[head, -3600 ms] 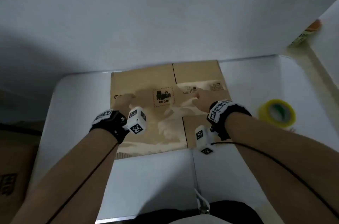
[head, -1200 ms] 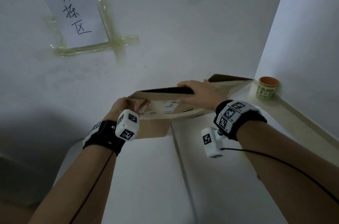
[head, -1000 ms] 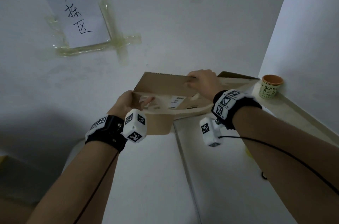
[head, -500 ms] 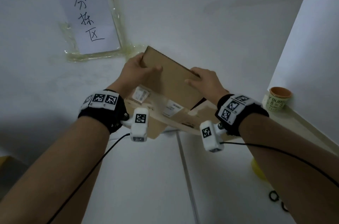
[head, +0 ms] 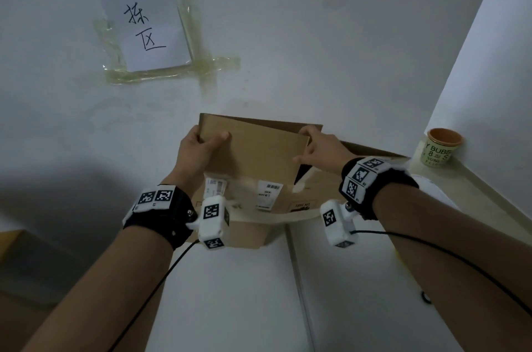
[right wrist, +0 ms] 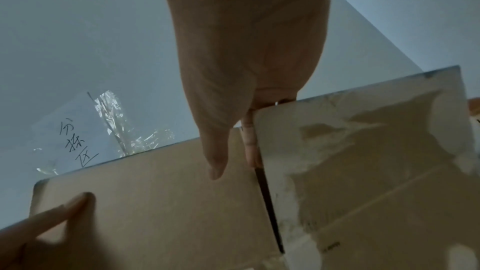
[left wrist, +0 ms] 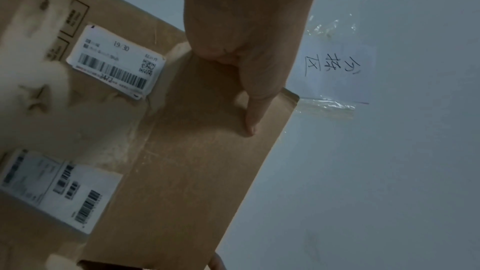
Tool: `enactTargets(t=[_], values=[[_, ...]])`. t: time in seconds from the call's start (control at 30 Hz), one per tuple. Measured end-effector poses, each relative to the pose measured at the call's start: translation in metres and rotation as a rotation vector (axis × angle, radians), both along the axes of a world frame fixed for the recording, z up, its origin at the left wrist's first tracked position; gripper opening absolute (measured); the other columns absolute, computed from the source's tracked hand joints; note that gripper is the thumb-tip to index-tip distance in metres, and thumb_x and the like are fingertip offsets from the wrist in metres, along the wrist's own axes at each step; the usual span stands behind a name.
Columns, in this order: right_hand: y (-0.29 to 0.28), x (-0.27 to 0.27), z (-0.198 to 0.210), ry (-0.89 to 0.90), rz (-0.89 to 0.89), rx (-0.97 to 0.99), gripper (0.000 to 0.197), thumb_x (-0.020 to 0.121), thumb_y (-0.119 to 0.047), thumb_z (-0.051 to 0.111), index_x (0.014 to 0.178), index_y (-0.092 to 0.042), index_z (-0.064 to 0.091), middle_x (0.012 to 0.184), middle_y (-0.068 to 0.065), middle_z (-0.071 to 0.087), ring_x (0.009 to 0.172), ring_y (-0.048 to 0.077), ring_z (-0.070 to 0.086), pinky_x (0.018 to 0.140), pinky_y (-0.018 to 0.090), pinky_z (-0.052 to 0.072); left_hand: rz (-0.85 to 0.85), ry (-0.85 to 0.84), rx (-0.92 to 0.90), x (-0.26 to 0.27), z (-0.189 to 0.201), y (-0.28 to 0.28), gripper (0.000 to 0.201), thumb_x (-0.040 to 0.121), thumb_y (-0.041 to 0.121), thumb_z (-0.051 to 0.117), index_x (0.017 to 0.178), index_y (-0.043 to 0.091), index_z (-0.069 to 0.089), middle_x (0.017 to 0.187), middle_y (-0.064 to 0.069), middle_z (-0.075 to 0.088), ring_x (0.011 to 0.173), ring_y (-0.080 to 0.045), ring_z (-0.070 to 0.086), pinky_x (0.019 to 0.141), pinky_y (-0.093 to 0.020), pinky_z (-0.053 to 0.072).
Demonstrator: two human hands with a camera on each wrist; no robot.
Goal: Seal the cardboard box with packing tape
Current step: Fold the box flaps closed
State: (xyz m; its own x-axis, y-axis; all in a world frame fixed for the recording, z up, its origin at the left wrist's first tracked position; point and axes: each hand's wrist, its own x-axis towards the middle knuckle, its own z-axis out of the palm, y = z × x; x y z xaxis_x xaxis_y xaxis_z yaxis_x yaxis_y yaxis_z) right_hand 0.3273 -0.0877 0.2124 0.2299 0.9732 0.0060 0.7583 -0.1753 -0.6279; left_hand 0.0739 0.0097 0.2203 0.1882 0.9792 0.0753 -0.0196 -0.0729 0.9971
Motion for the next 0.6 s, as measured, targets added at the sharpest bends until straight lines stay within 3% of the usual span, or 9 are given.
enactTargets(t=[0.17, 0.23, 0.3, 0.37, 0.43, 0.53, 0.6], values=[[-0.003, -0.003, -0.022, -0.201, -0.122, -0.003, 0.043, 0.081, -0.052, 0.065, 0.111, -0.027, 0.048, 0.110, 0.005, 0.050, 0.103, 0.029, 0.053, 0.095, 0.049, 0.043, -0.124, 0.047, -0.023, -0.006, -0.009, -0.009, 0.046, 0.079, 0.026, 0.078, 0.120, 0.015, 0.060, 0.112, -0.002, 0.071, 0.102, -0.023, 0.067, 0.081, -0.036, 0.055], [-0.008, -0.004, -0.035, -0.148, -0.092, -0.019, 0.030, 0.084, -0.048, 0.064, 0.096, -0.023, 0.051, 0.106, 0.005, 0.045, 0.100, 0.029, 0.050, 0.093, 0.049, 0.043, -0.198, 0.152, -0.037, -0.009, -0.010, -0.011, 0.050, 0.078, 0.035, 0.078, 0.121, 0.017, 0.060, 0.115, -0.002, 0.069, 0.108, -0.026, 0.064, 0.087, -0.039, 0.054], [-0.016, -0.005, -0.046, -0.088, -0.022, 0.014, 0.026, 0.086, -0.040, 0.065, 0.084, -0.020, 0.050, 0.094, 0.004, 0.046, 0.091, 0.028, 0.052, 0.085, 0.044, 0.045, -0.276, 0.300, -0.076, -0.013, -0.003, -0.010, 0.056, 0.079, 0.054, 0.070, 0.122, 0.020, 0.060, 0.118, 0.000, 0.066, 0.113, -0.025, 0.060, 0.091, -0.039, 0.050], [-0.023, -0.006, -0.049, -0.050, 0.011, 0.056, 0.029, 0.086, -0.035, 0.067, 0.078, -0.015, 0.047, 0.080, 0.004, 0.049, 0.077, 0.025, 0.052, 0.070, 0.034, 0.039, -0.284, 0.472, -0.152, -0.014, 0.012, -0.008, 0.075, 0.076, 0.076, 0.053, 0.127, 0.020, 0.057, 0.124, 0.001, 0.061, 0.115, -0.023, 0.056, 0.098, -0.040, 0.046], [-0.025, -0.007, -0.044, 0.002, 0.029, 0.068, 0.033, 0.084, -0.031, 0.069, 0.073, -0.014, 0.043, 0.067, 0.001, 0.045, 0.064, 0.018, 0.043, 0.060, 0.028, 0.031, -0.249, 0.730, -0.130, -0.006, 0.028, -0.003, 0.090, 0.075, 0.084, 0.043, 0.130, 0.013, 0.055, 0.127, -0.004, 0.057, 0.117, -0.026, 0.054, 0.103, -0.044, 0.043], [-0.029, -0.009, -0.037, 0.029, 0.099, 0.057, 0.036, 0.081, -0.027, 0.073, 0.070, -0.013, 0.042, 0.063, -0.002, 0.041, 0.061, 0.013, 0.038, 0.056, 0.023, 0.029, -0.265, 1.247, 0.092, 0.018, 0.048, -0.004, 0.067, 0.091, 0.061, 0.044, 0.127, 0.006, 0.058, 0.126, -0.012, 0.057, 0.111, -0.030, 0.056, 0.093, -0.037, 0.046], [-0.034, -0.009, -0.038, 0.047, 0.119, 0.054, 0.035, 0.081, -0.026, 0.074, 0.070, -0.012, 0.044, 0.065, -0.001, 0.043, 0.062, 0.013, 0.039, 0.056, 0.022, 0.031, -0.333, 1.468, 0.218, 0.032, 0.058, -0.006, 0.050, 0.096, 0.045, 0.046, 0.124, 0.005, 0.060, 0.125, -0.013, 0.060, 0.107, -0.030, 0.057, 0.087, -0.036, 0.046]])
